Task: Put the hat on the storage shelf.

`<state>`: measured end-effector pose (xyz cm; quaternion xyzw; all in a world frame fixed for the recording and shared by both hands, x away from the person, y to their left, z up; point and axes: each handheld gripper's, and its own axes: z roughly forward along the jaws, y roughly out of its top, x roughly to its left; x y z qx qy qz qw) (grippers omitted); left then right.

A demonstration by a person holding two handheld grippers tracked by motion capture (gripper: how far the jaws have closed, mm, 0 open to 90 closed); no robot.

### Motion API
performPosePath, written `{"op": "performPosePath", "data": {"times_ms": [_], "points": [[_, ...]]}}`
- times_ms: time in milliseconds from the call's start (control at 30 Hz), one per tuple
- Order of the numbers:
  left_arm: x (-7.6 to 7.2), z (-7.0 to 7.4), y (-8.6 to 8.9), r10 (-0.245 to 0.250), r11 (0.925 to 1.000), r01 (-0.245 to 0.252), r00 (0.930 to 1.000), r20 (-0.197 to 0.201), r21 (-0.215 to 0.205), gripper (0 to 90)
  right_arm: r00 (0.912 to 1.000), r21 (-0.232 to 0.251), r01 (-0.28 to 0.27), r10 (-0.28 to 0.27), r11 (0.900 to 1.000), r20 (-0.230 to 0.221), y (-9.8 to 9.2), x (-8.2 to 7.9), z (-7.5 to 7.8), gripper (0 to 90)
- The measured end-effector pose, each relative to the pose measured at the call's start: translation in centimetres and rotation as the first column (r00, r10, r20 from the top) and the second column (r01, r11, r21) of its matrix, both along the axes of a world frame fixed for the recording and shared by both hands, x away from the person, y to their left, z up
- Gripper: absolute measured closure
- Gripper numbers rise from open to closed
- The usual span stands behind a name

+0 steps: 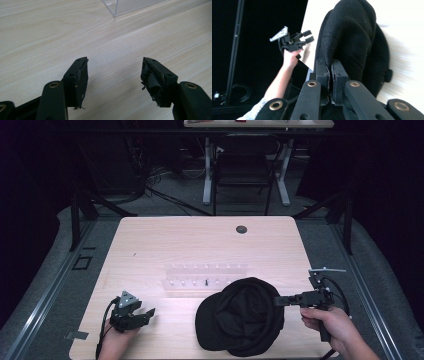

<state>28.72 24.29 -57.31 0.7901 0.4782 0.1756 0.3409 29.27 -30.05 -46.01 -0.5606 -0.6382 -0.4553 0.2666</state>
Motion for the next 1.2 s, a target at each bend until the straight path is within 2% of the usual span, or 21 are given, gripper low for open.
{"op": "performPosePath", "data": {"times_ms": [333,667,867,933,1200], "points": [[0.0,0.0,-0.1,0.003,1.0,-0.003,1.0,0.001,0.001,38.6,0.9985,0.072,-0.019,0.016,0.997,0.052,0.4,0.1,2.0,86.9],[0.0,-0.1,-0.1,0.002,1.0,-0.002,1.0,0.004,0.001,38.7,0.997,0.097,-0.014,0.007,0.995,0.077,0.5,0.0,3.8,87.0],[0.0,0.0,-0.1,0.0,1.0,0.0,1.0,0.005,0.003,38.7,0.9932,0.121,-0.027,0.013,0.992,0.116,0.6,0.0,5.1,86.8],[0.0,-0.1,-0.1,0.0,1.0,0.0,1.0,0.004,0.002,38.7,0.9941,0.119,-0.021,0.008,0.993,0.108,0.6,0.0,5.3,86.8],[0.0,-0.1,-0.1,0.0,1.0,0.0,1.0,0.004,0.002,38.7,0.9918,0.145,-0.021,0.002,0.989,0.128,0.6,0.2,6.5,86.7]]}}
